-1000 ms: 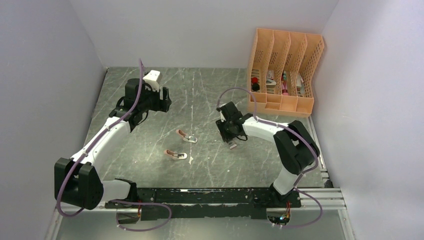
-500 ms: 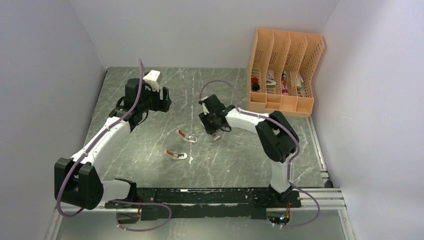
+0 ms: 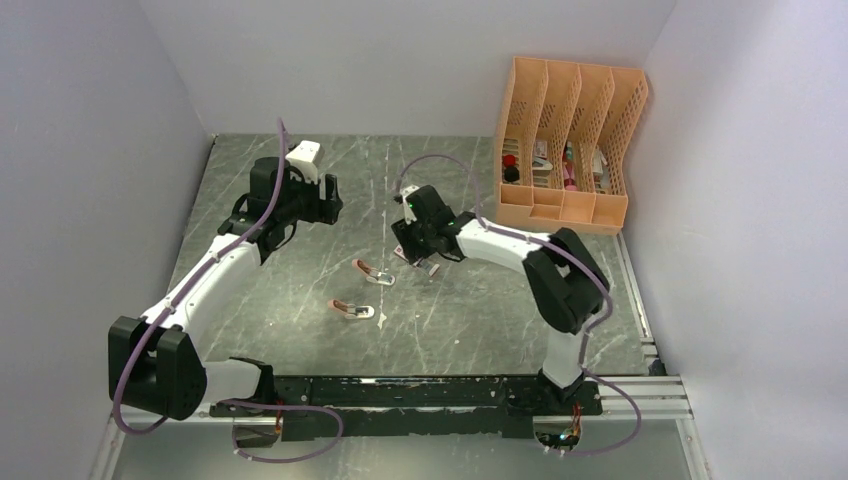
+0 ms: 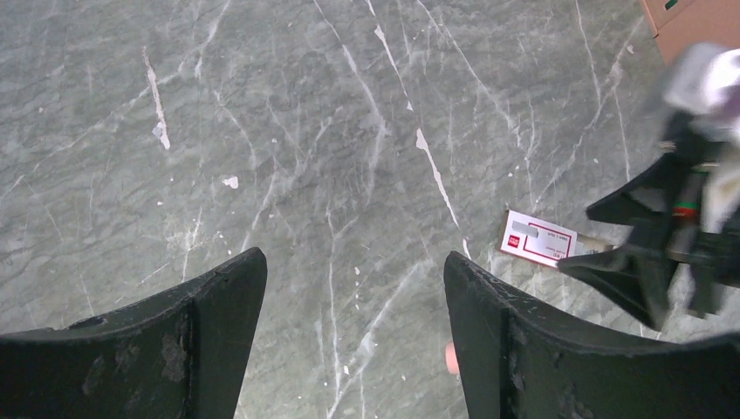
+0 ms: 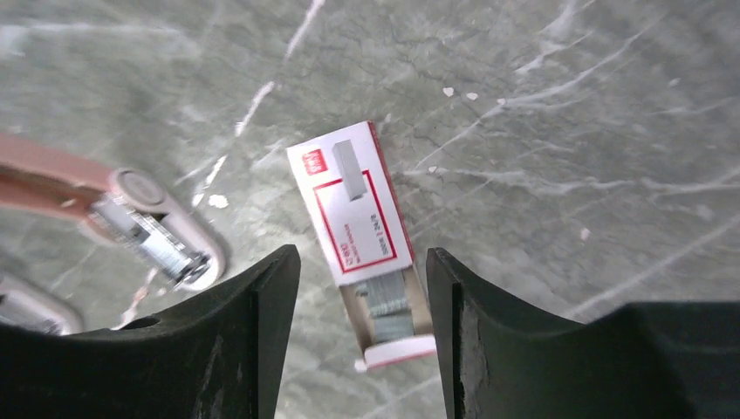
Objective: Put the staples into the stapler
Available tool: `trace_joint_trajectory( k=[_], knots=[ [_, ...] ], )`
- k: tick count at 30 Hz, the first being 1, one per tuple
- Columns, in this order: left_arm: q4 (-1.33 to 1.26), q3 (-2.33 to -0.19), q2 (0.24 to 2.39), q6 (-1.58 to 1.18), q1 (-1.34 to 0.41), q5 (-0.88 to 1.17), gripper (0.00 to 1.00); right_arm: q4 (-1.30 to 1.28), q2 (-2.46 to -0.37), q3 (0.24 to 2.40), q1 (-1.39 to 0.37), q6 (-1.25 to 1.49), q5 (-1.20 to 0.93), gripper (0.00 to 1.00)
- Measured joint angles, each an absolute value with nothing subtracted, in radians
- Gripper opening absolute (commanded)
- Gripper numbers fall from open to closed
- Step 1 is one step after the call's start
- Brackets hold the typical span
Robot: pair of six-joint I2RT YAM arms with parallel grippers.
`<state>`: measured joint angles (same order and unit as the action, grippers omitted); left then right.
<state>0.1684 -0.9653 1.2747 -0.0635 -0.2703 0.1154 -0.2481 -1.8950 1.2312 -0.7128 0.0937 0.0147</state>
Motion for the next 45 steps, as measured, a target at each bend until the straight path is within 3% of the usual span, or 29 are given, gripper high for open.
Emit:
trace_joint_trajectory(
  k=[3, 8, 12, 19, 45],
  knots=[
    [0.168, -0.965, 1.274, -0.064, -0.27, 0.114, 0.79, -0.217, -1.793, 1.188, -0.711, 0.053, 0.009, 0.47],
    [0.168, -0.96, 1.267, -0.064, -0.27, 0.109, 0.79, -0.147, -1.659, 1.12, -0.694, -0.057, -0.022, 0.44],
    [0.169, -0.956, 1.266, -0.064, -0.27, 0.108, 0.79, -0.154, -1.675, 1.103, -0.677, -0.145, -0.092, 0.38],
    [0.169, -0.956, 1.266, -0.063, -0.27, 0.097, 0.79, -0.2, -1.738, 1.102, -0.674, -0.201, -0.169, 0.35],
    [0.169, -0.956, 1.265, -0.062, -0.27, 0.093, 0.79, -0.26, -1.811, 1.105, -0.674, -0.21, -0.147, 0.29]
  ],
)
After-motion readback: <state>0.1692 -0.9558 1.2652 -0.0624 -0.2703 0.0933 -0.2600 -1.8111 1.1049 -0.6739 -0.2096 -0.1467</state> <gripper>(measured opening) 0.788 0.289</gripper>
